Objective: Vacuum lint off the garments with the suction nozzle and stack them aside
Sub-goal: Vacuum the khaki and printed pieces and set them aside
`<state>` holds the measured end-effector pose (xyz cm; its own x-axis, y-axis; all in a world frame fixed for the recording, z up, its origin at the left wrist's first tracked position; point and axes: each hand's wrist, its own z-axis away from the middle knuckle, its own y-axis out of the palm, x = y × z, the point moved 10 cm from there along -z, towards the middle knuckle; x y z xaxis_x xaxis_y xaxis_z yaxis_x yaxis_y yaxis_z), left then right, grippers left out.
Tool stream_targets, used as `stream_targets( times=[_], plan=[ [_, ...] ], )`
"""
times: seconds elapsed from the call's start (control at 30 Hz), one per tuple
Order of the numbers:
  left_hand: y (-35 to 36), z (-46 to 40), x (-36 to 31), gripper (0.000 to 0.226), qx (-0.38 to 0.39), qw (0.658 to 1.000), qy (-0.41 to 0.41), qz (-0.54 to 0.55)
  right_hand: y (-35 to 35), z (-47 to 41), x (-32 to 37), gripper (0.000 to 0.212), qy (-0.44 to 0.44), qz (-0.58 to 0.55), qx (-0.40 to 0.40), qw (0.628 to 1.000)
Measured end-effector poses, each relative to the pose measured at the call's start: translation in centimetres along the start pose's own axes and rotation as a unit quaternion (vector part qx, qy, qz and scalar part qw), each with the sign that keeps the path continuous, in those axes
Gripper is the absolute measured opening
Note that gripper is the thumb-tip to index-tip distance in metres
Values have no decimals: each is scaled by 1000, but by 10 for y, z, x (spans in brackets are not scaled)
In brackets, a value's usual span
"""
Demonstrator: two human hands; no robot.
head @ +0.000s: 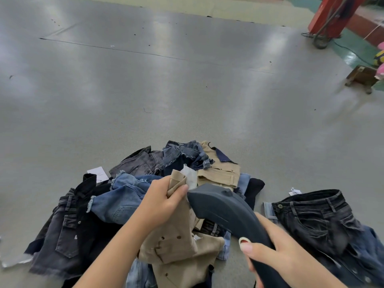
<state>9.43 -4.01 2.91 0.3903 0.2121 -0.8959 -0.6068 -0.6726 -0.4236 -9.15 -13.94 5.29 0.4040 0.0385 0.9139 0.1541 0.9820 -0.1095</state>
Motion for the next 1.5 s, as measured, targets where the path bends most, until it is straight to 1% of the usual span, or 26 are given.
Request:
stream_targets(
  times=[0.1,0.17,0.27,0.33,0.4,0.47,0.53,0.6,0.67,0.7,0.73,0.77,0.83,0.9,0.97,1.03,1.1,1.17,1.2,1.3,1.33,1.37,1.4,1.43,1.47,1.5],
  plan=[
    [5,1,-2,29,27,1000,2,-7,-2,-3,1,39,2,-21,-8,1000],
    [10,2,-7,27,48,998,16,-22,-10,-3,3,35,4,-48,-32,998],
    [14,4,-7,35,54,998,15,-30,-22,-2,5,29,4,-69,-60,996],
    [10,3,-2,37,39,999,-9,-21,-21,-1,4,31,6,-67,-53,996],
    [6,2,3,32,29,999,-42,1,-13,1,1,37,18,-51,-27,998],
    [9,2,6,25,45,997,-64,18,-6,1,-1,33,21,-27,-13,999],
    [17,5,7,23,76,993,-83,30,-6,-1,0,28,17,-28,-26,999],
    [17,9,11,24,66,987,-121,80,-13,-2,5,23,6,-50,-69,996],
    [9,13,21,32,2,963,-190,192,-24,-2,9,25,-7,-77,-118,990],
    [7,15,28,38,-29,939,-225,259,-29,-1,11,30,-13,-87,-135,987],
    [7,16,34,35,-51,913,-247,321,-30,1,13,33,-19,-91,-142,985],
    [7,17,37,27,-63,891,-258,369,-29,2,15,32,-25,-89,-142,986],
    [9,17,39,17,-76,862,-264,427,-20,5,21,27,-39,-70,-118,990],
    [11,17,42,17,-82,851,-265,446,-9,7,21,34,-49,-31,-87,995],
    [15,17,42,18,-73,850,-260,452,2,7,19,40,-52,31,-62,996],
    [22,17,41,18,-49,862,-254,436,11,4,16,41,-44,68,-50,995],
    [30,19,41,21,-19,874,-253,414,14,1,17,39,-44,75,-59,994],
    [34,22,43,23,-12,882,-257,394,11,2,20,32,-50,27,-87,995],
    [30,22,47,24,-33,882,-267,386,5,4,21,29,-54,-18,-110,992],
    [3,15,58,20,-145,863,-288,388,-19,12,23,27,-77,-138,-196,968],
    [-9,5,54,12,-172,865,-269,387,-28,14,22,27,-81,-164,-223,958],
    [-22,-8,44,12,-193,872,-239,381,-36,16,19,30,-80,-180,-246,949],
    [-35,-22,34,25,-209,884,-200,368,-42,17,16,35,-76,-189,-265,943],
    [-44,-37,19,33,-207,898,-159,355,-47,17,13,39,-70,-191,-280,938],
    [-48,-52,1,35,-184,916,-115,337,-52,18,10,41,-64,-189,-293,935],
    [-44,-64,-17,31,-142,937,-80,308,-55,18,7,41,-56,-185,-302,934]
  ],
)
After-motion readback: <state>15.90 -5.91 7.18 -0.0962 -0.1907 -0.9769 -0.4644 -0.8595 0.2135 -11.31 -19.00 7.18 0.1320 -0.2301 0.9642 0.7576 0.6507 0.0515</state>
